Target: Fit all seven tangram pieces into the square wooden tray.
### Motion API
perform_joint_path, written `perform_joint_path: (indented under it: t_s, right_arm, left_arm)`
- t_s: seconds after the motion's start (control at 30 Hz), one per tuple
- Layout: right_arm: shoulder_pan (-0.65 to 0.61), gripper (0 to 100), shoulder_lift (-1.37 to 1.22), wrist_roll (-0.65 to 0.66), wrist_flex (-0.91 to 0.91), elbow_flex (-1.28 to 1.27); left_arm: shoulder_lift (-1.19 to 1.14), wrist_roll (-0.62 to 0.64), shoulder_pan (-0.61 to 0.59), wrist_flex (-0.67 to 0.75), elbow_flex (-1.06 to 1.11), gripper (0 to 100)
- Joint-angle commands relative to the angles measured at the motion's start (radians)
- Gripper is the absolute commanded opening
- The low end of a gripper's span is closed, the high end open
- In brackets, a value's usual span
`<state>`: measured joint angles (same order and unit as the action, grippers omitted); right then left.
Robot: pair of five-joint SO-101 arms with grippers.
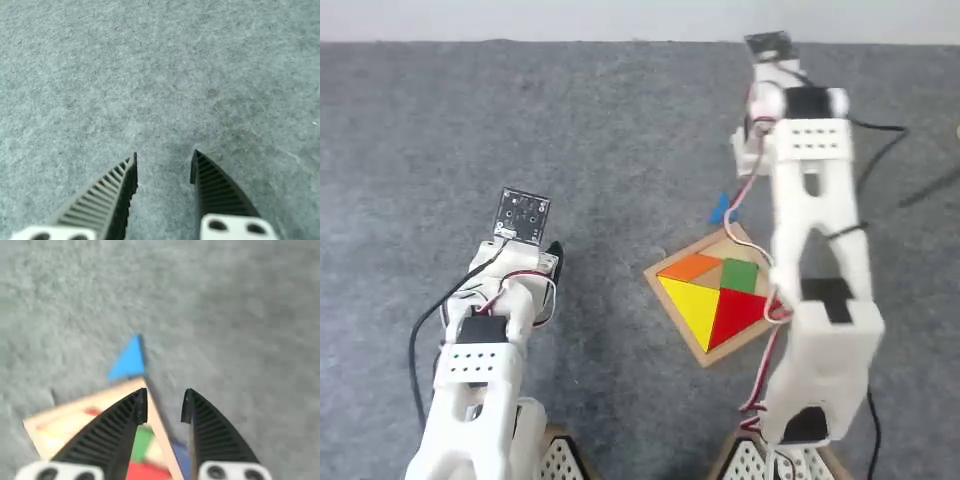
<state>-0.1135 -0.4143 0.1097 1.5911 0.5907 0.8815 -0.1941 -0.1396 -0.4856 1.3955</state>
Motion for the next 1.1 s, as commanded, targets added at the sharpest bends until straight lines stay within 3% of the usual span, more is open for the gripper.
perform_joint_path:
  t_s: [0.0, 0.2, 0.33, 0.47, 0.57, 0.8, 1.07]
  right_arm:
    - [0.079, 11.7, 0.191, 0.094, 0.054, -0.098]
    - [0.079, 12.3, 0.357, 0.106, -0.193, -0.519]
    - [-0.056, 12.6, 0.361, -0.086, -0.455, -0.729]
    - [-0.148, 22.6, 0.249, -0.272, -0.585, -0.697]
    - [-0.166, 27.6, 0.117, -0.292, -0.572, -0.566]
    - [-0.162, 25.8, -0.191, -0.35, -0.481, -0.307]
    - [-0.163, 25.2, -0.354, -0.35, -0.363, -0.104]
  left_arm:
    - [0.002, -0.008, 0.003, 0.023, -0.01, 17]
    - [0.0, -0.008, 0.005, 0.02, -0.01, 17]
    - [0.0, -0.008, 0.005, 0.02, -0.01, 17]
    - [0.0, -0.008, 0.005, 0.02, -0.008, 17]
    - [0.0, -0.008, 0.005, 0.02, -0.008, 17]
    - [0.0, -0.008, 0.005, 0.02, -0.008, 17]
    - [0.0, -0.008, 0.005, 0.02, -0.008, 17]
